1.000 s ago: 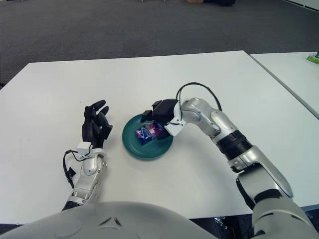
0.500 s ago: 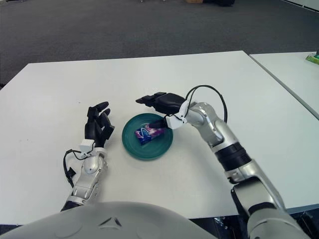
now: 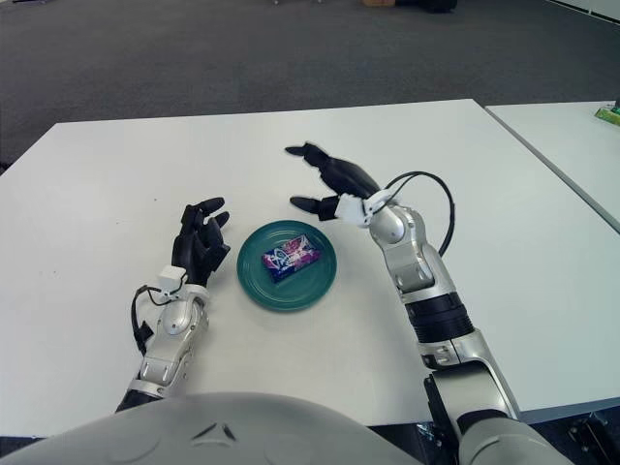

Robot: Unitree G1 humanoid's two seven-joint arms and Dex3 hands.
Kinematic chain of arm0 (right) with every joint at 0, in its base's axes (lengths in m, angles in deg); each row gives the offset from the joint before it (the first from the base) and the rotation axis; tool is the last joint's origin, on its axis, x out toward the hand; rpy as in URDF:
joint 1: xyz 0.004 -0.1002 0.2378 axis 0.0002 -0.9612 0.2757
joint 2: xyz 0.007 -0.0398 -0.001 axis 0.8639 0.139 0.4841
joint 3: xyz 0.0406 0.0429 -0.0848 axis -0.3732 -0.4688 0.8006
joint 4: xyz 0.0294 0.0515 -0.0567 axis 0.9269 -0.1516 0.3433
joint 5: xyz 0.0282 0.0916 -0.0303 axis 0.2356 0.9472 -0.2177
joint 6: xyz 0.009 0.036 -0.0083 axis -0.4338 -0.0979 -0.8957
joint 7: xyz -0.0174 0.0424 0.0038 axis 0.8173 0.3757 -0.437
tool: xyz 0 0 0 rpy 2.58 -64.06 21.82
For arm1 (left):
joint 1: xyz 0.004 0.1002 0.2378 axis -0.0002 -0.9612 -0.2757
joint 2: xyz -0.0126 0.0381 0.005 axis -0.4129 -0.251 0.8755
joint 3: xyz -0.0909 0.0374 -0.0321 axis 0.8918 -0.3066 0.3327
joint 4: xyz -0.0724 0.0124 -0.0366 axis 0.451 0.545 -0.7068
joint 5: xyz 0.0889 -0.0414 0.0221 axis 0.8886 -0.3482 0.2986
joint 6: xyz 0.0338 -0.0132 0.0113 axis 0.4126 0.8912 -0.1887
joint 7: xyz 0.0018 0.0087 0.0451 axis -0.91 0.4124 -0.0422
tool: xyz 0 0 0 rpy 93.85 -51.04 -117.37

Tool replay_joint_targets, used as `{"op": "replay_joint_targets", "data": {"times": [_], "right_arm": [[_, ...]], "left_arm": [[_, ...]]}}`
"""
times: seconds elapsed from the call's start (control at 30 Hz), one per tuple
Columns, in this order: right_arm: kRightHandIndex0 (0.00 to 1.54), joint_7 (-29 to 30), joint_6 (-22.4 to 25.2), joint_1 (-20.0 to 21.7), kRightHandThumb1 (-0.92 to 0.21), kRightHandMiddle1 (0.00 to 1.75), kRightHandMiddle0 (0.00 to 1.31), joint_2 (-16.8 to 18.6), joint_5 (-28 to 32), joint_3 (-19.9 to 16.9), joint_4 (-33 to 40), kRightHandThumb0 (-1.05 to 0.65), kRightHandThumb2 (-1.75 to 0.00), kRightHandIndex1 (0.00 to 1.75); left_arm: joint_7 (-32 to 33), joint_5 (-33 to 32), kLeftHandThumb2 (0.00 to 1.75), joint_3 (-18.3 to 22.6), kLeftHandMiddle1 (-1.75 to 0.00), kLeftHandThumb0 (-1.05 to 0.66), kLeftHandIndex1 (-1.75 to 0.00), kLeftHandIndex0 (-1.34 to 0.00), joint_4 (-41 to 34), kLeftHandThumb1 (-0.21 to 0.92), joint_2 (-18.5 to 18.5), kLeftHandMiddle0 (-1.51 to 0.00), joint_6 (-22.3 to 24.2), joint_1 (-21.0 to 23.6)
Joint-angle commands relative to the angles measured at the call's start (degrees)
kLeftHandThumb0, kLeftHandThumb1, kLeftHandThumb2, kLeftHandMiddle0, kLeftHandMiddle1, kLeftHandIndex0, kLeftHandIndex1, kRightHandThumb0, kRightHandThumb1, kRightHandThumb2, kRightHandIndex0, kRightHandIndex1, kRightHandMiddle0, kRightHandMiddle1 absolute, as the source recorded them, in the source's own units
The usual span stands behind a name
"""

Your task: Put the gum into the plate.

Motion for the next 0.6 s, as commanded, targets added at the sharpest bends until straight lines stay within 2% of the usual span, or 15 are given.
{"op": "replay_joint_targets", "data": {"times": [0.0,0.13,0.23,0.33,0.57], "right_arm": [[0.43,5.2,3.7,-2.5,-0.92,0.84,0.00,4.1,5.2,-5.4,-3.4,-0.90,-0.58,0.07],[0.49,7.6,7.7,-2.3,-0.92,0.92,0.03,8.1,11.1,-8.7,-2.7,-0.79,-0.50,0.08],[0.53,9.1,9.0,-2.4,-0.92,0.94,0.05,9.7,13.8,-10.5,-2.9,-0.73,-0.46,0.10],[0.55,11.4,8.6,-4.1,-0.92,0.97,0.11,10.8,16.8,-13.8,-3.6,-0.68,-0.44,0.11],[0.60,14.7,7.7,-8.8,-0.92,0.99,0.21,12.4,18.7,-16.3,-3.1,-0.58,-0.44,0.12]], "left_arm": [[-4.8,-1.6,0.82,2.0,-0.70,-0.72,-1.06,-0.34,-0.9,0.92,-2.2,-0.40,1.7,3.6],[-7.7,-3.3,0.84,3.9,-0.68,-0.72,-1.05,-0.39,-0.3,0.92,-2.6,-0.41,3.3,4.7],[-9.2,-4.0,0.86,5.2,-0.65,-0.73,-1.04,-0.40,0.6,0.92,-2.9,-0.40,3.6,5.4],[-10.4,-4.1,0.88,6.7,-0.59,-0.74,-1.02,-0.39,3.2,0.92,-3.3,-0.39,2.8,6.4],[-12.9,-3.6,0.89,8.4,-0.49,-0.76,-1.00,-0.35,7.4,0.92,-3.5,-0.40,0.7,7.4]]}}
